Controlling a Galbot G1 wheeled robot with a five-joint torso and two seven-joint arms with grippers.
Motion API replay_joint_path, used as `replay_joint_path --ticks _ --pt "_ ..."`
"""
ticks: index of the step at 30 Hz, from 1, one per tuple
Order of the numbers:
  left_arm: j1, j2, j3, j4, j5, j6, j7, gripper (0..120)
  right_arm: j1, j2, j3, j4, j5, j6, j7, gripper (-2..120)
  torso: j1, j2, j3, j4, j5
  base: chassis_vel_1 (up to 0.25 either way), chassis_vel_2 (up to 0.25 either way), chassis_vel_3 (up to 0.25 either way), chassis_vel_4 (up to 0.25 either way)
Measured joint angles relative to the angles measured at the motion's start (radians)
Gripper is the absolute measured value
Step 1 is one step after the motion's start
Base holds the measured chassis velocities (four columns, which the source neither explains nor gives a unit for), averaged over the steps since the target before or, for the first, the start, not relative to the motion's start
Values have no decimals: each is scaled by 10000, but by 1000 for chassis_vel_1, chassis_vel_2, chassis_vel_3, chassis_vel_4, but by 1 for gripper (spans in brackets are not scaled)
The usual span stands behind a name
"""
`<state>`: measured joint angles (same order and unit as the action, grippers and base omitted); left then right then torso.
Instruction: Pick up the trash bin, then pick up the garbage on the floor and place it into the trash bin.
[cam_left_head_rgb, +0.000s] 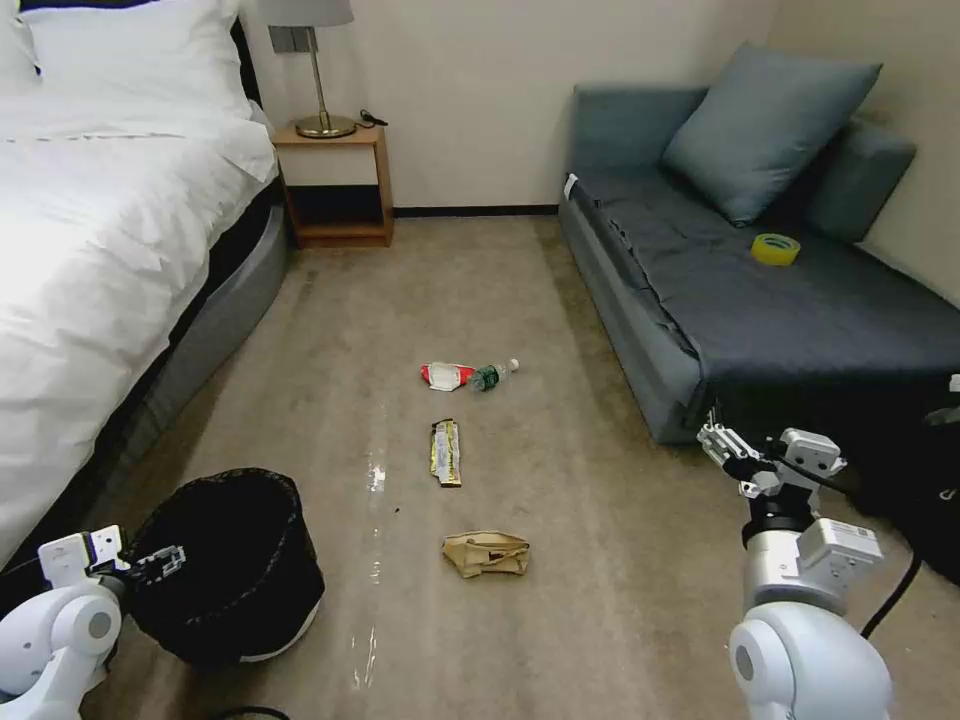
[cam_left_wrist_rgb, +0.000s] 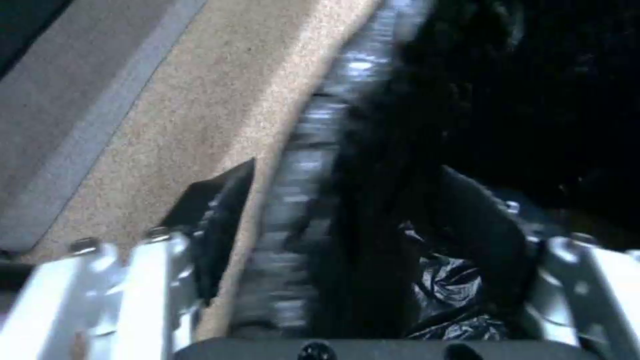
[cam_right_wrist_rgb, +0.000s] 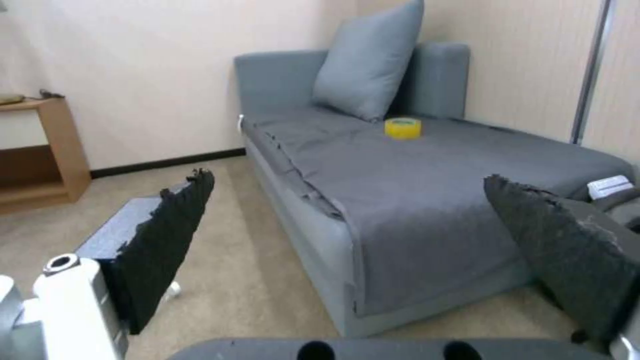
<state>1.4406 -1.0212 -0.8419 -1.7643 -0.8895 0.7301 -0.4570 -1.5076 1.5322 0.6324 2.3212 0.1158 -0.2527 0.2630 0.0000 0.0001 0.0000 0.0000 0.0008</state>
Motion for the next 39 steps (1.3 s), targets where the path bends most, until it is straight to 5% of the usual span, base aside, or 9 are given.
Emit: replay_joint_path --ticks 18,33,39 --pt "158 -64 -116 -199 -522 5 57 11 51 -30 24 -99 -34 207 69 100 0 0 0 1 -5 0 0 0 0" --pt "405 -624 -839 -1224 -986 132 -21 1 -90 -290 148 -32 146 466 288 100 1 -1 3 -3 -29 0 0 0 0" --pt "500 -1097 -1518 -2338 -128 122 118 1 -224 -459 216 4 266 1170 589 100 0 -1 2 -3 -14 0 0 0 0"
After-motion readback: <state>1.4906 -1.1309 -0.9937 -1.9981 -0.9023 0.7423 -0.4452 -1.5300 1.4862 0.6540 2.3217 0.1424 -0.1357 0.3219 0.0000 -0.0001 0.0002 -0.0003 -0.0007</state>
